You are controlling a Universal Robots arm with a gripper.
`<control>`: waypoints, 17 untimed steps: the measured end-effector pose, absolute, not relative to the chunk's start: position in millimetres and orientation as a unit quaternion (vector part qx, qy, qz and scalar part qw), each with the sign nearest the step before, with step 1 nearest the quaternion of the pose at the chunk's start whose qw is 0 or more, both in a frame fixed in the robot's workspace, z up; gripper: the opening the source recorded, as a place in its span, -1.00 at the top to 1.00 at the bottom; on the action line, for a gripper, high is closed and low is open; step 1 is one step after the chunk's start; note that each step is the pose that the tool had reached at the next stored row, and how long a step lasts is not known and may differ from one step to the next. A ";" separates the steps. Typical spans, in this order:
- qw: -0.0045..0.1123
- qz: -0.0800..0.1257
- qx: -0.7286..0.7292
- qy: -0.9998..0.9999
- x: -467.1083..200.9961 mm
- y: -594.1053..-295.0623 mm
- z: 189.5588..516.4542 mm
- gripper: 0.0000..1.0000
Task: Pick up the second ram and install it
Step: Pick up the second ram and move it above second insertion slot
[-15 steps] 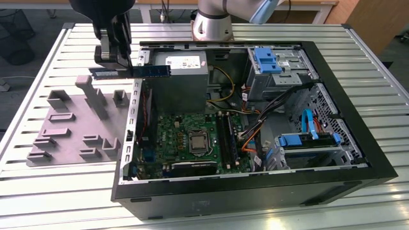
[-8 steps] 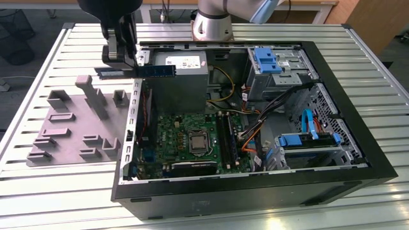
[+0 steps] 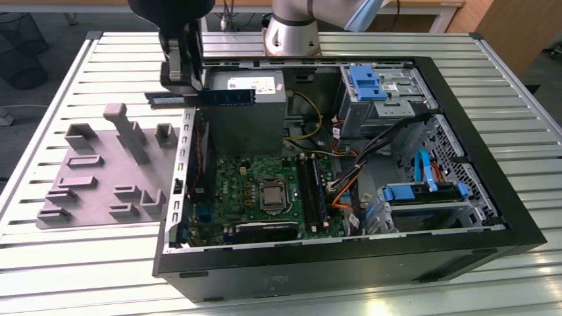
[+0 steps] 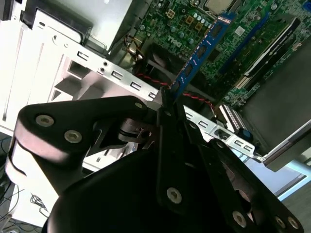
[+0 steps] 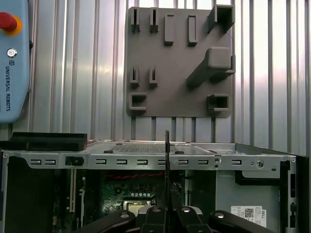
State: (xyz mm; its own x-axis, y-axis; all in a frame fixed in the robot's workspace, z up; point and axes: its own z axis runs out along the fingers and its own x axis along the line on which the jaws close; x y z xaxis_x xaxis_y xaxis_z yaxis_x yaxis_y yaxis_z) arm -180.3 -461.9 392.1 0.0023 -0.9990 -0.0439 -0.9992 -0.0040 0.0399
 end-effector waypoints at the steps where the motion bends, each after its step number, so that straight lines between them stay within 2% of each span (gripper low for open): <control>1: 0.001 0.030 -0.708 0.706 -178.6 -461.9 392.1 0.72; 17: 0.001 0.030 -0.708 0.706 -156.8 -461.9 392.0 0.72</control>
